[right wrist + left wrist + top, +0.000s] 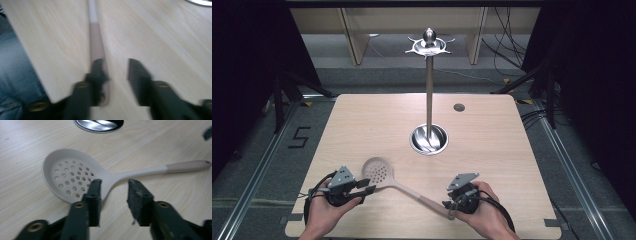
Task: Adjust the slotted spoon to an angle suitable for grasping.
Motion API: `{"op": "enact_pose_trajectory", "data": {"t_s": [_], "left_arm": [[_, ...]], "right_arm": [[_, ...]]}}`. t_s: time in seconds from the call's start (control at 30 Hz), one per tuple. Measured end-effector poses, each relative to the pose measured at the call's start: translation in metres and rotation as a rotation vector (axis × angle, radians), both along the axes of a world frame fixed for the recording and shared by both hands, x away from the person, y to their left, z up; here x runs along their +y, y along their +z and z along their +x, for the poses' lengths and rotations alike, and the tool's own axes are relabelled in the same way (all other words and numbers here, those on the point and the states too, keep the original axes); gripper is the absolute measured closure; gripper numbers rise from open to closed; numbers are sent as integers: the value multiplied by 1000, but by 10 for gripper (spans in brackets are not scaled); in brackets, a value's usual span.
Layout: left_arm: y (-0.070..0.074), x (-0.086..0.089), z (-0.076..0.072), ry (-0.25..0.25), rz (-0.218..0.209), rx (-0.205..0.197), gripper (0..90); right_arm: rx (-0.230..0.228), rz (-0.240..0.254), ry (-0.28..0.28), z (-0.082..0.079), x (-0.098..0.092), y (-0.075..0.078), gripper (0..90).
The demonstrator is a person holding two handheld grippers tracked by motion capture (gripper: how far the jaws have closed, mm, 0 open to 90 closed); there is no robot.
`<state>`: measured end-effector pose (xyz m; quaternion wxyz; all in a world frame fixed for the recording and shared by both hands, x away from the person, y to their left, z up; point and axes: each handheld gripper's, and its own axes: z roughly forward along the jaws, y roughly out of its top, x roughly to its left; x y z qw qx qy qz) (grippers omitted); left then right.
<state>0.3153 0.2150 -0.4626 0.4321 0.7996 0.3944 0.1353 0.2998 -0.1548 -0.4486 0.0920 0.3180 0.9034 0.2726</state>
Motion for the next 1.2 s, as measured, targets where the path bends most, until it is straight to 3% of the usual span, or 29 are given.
{"op": "enact_pose_trajectory", "data": {"t_s": [0.07, 0.1, 0.17, 0.2, 0.23, 0.27, 0.37, 0.47, 0.5, 0.57, 0.63, 0.67, 0.7, 0.73, 0.77, 0.87, 1.0, 1.03, 1.07, 1.2], "left_arm": [[5, 2, 7, 6, 36, 0, 796], [8, 3, 12, 9, 47, -10, 838], [15, 2, 23, 21, 72, -20, 889], [19, 2, 29, 14, 105, -26, 891], [19, 2, 29, 14, 105, -26, 892], [22, -2, 45, 8, 138, -24, 892], [21, -9, 77, -18, 207, 20, 891], [15, -17, 107, 5, 215, 64, 891], [12, -20, 115, 20, 210, 84, 890], [7, -21, 129, 2, 233, 123, 891], [2, -21, 138, 37, 257, 135, 891], [2, -19, 142, 24, 281, 165, 891], [1, -18, 145, 20, 295, 201, 891], [-1, -18, 147, 16, 298, 215, 891], [-2, -17, 149, 17, 303, 231, 891], [-5, -15, 151, 3, 316, 268, 891], [-3, -10, 145, -15, 324, 280, 892], [-3, -8, 143, -19, 320, 287, 892], [-2, -6, 140, -26, 323, 293, 892], [-4, 0, 132, -34, 317, 319, 892]], "right_arm": [[39, -13, 4, -10, -3, -1, 879], [88, 1, 19, -14, -4, -1, 900], [134, -4, 41, -17, -1, -8, 900], [157, -5, 48, -19, 1, -10, 900], [166, -15, 60, -19, 3, -12, 900], [185, -17, 61, -20, 6, -13, 900], [215, -29, 75, -19, 13, -16, 900], [246, -36, 66, -18, 20, -19, 900], [247, -40, 67, -18, 22, -19, 900], [262, -40, 46, -17, 24, -20, 900], [270, -54, 39, -15, 25, -24, 900], [275, -59, 39, -14, 26, -25, 900], [269, -72, 41, -13, 25, -26, 900], [271, -86, 37, -12, 25, -27, 900], [293, -67, 30, -12, 27, -28, 900], [287, -76, 21, -8, 26, -29, 900], [255, -112, 0, 0, 24, -29, 900], [241, -100, 30, 3, 24, -29, 900], [280, -92, -16, 1, 25, -28, 900], [264, -109, -29, 5, 25, -28, 900]]}}
